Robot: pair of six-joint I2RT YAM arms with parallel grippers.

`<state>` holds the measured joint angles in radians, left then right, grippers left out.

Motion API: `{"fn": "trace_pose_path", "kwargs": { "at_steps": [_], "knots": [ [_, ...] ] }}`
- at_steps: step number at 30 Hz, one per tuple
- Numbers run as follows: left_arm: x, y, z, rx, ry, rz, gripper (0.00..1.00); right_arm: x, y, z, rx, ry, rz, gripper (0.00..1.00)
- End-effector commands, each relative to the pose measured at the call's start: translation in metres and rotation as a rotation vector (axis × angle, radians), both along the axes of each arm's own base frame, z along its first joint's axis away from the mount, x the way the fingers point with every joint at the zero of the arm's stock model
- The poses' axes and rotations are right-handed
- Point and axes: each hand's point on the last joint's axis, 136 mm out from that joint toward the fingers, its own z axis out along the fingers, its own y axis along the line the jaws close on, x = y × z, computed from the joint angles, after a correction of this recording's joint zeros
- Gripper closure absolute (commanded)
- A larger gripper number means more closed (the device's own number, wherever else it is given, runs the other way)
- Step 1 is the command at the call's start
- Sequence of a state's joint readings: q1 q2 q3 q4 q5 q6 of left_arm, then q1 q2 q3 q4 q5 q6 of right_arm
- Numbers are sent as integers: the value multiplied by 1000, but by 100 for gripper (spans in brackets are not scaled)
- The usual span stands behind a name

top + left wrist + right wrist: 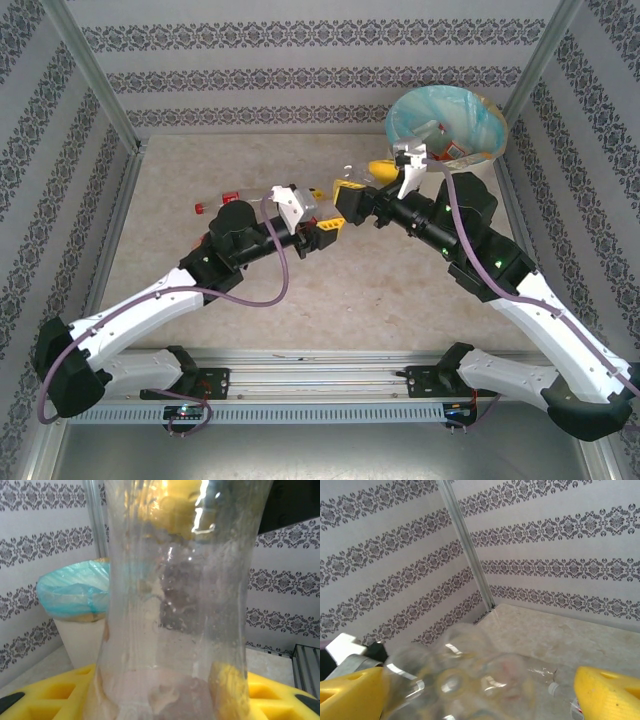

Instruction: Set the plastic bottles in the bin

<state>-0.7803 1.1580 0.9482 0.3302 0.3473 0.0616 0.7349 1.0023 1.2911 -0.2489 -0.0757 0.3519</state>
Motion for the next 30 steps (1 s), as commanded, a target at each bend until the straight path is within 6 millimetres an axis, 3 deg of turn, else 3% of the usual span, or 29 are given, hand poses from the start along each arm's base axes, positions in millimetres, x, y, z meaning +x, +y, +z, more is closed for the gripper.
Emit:
{"fn": "trace_pose_path", "kwargs": {
  "at_steps": [1, 7, 12, 16, 17, 24, 27, 30],
  "knots": [
    [-18, -2, 23, -39, -114, -39, 49, 6, 2, 8, 38, -3, -9, 9],
    [-21, -7, 18, -22, -108, -33, 47, 1, 19, 7, 29, 16, 82, 30],
    [-17, -9, 13, -13, -98, -3, 44, 2, 2, 5, 31, 11, 8, 42],
    [-16, -6, 16, -21, -107, 15, 24, 1, -17, 20, 9, -61, -64, 49],
    [-16, -4, 18, -24, -112, 24, 18, 1, -22, 27, -6, -86, -84, 49],
    [-17, 17, 47, -57, -166, 106, 14, 16, -79, 97, -220, -318, -360, 52],
    [-19, 22, 53, -63, -181, 114, 14, 33, -108, 132, -347, -433, -545, 53],
    [-17, 19, 49, -47, -171, 115, 14, 67, -140, 150, -468, -484, -721, 56]
  ]
}}
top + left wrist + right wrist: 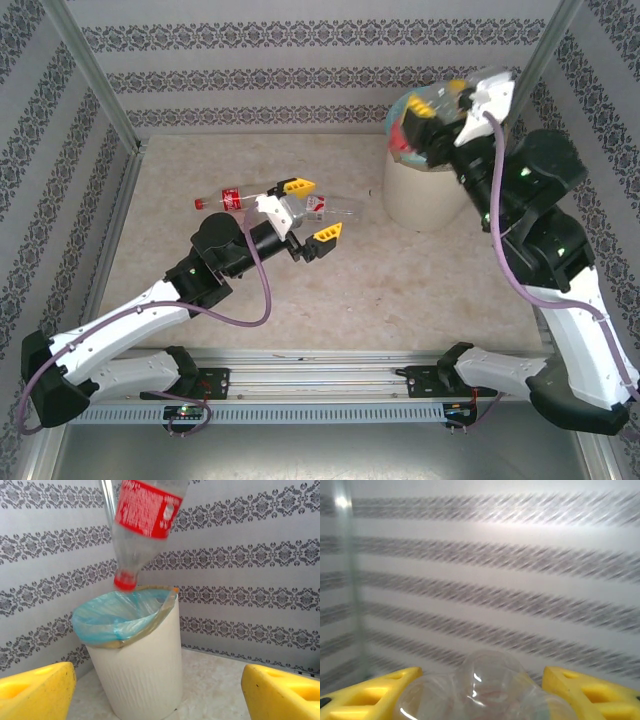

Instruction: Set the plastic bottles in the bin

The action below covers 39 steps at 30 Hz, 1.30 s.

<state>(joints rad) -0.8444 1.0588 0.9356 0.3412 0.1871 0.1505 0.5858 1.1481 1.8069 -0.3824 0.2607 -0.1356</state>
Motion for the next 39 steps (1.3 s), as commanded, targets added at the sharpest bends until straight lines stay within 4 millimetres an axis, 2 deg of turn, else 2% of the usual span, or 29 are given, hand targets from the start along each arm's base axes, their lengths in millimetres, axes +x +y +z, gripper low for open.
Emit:
{"fn": "trace_pose_path", "kwargs": {
  "at_steps": [1, 3, 7, 11, 14, 20, 24, 29, 35, 39],
  "knots": [
    [0, -1, 12, -3, -31, 11, 14, 45, -46, 7, -181, -35, -292, 57],
    [3, -6, 6, 12, -13, 6, 14, 72, -66, 4, -191, -11, -358, 58],
    [5, -15, -6, 47, 20, -20, 14, 123, -96, -23, -180, 81, -420, 56],
    [10, -23, -22, 79, 51, -31, 14, 161, -103, -72, -194, 213, -429, 55],
    [14, -27, -30, 91, 72, -31, 14, 182, -113, -112, -229, 300, -478, 55],
    [18, -33, -43, 113, 92, -35, 13, 207, -135, -178, -235, 436, -503, 52],
    [20, -34, -47, 122, 96, -27, 13, 217, -145, -216, -209, 525, -496, 49],
    [24, -38, -55, 121, 123, -29, 12, 223, -156, -264, -33, 640, -447, 48],
    [24, -41, -59, 124, 136, -37, 11, 222, -165, -308, 1, 732, -459, 46],
    [26, -41, -59, 112, 144, -29, 11, 222, -172, -330, 47, 779, -450, 45]
  ]
}}
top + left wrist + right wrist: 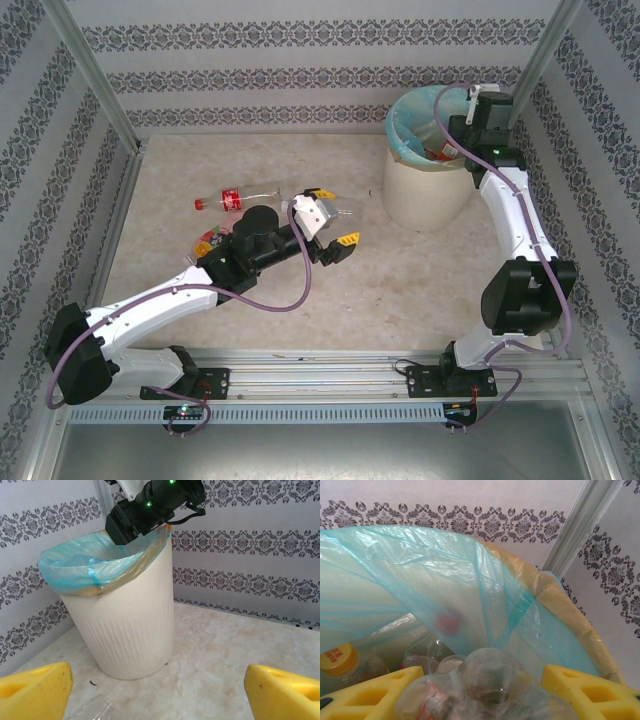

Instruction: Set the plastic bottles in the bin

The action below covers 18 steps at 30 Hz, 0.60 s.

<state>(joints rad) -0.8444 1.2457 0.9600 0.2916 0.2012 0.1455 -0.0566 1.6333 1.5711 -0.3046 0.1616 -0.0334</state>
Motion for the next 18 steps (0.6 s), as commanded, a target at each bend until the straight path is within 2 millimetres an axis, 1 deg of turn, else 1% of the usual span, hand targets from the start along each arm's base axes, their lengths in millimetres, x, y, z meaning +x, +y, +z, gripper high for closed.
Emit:
{"fn": "trace_pose_path", "kwargs": {
  "at_steps": [1, 3, 5, 7, 9, 11, 12, 15, 18],
  "knots": [
    [-2, -4, 12, -53, 12, -2, 11, -1, 15, -51, 168, 109, 37, 45],
    [2, -7, 7, -59, 36, 7, 11, 1, 13, -53, 186, 116, 33, 43],
    [5, -10, 1, -59, 58, 6, 11, 1, 14, -50, 200, 121, 41, 40],
    [8, -14, -5, -43, 71, 3, 10, -1, 19, -37, 214, 102, 64, 34],
    [12, -15, -12, -17, 75, 14, 10, -6, 23, -18, 224, 59, 84, 28],
    [16, -15, -17, 6, 66, 32, 9, -14, 27, 7, 236, 7, 101, 20],
    [18, -15, -20, 22, 60, 39, 9, -18, 30, 22, 245, -22, 114, 17],
    [24, -13, -25, 45, 58, 62, 9, -32, 38, 59, 245, -94, 148, 14],
    [25, -13, -27, 46, 63, 64, 8, -44, 42, 87, 220, -153, 160, 13]
  ]
}}
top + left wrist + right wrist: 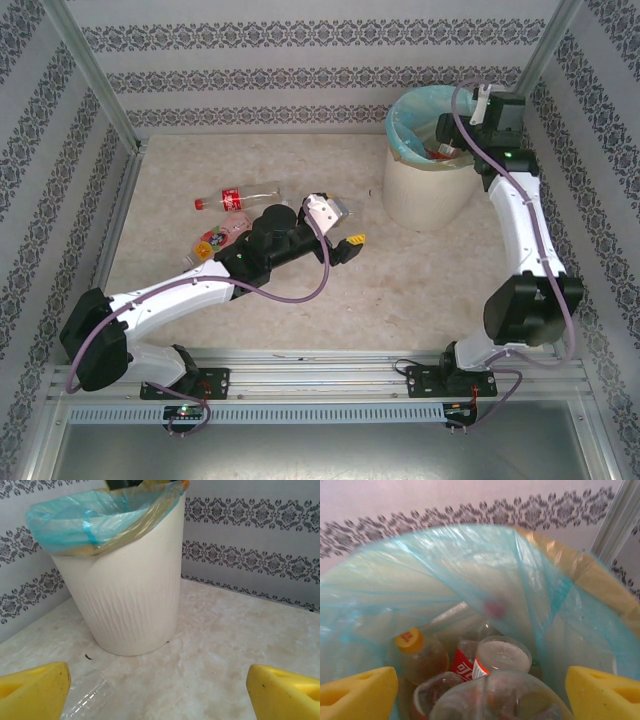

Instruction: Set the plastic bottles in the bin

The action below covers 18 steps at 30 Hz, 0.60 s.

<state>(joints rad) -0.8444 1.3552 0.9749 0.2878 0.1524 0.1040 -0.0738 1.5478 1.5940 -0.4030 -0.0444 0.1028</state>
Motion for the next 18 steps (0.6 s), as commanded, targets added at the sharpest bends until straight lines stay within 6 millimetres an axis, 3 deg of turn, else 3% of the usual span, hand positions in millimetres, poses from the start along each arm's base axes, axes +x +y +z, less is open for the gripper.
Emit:
{"fn": "trace_pose_path", "kwargs": {
  "at_steps": [1, 4, 8, 12, 18],
  "knots": [
    [4, -1, 13, -8, -29, 11, 8, -22, 15, 63, 8, -134, 41, 13],
    [4, -1, 10, -6, -23, 10, 8, -24, 17, 64, -8, -145, 46, 22],
    [4, -1, 10, -13, -16, 12, 8, -13, 11, 31, -26, -70, 23, 38],
    [3, -2, 8, -23, -7, 9, 8, -5, 2, 2, -29, 2, -5, 45],
    [3, -2, 6, -20, -4, 10, 8, -9, 13, 21, 18, -33, 39, 47]
  ]
}}
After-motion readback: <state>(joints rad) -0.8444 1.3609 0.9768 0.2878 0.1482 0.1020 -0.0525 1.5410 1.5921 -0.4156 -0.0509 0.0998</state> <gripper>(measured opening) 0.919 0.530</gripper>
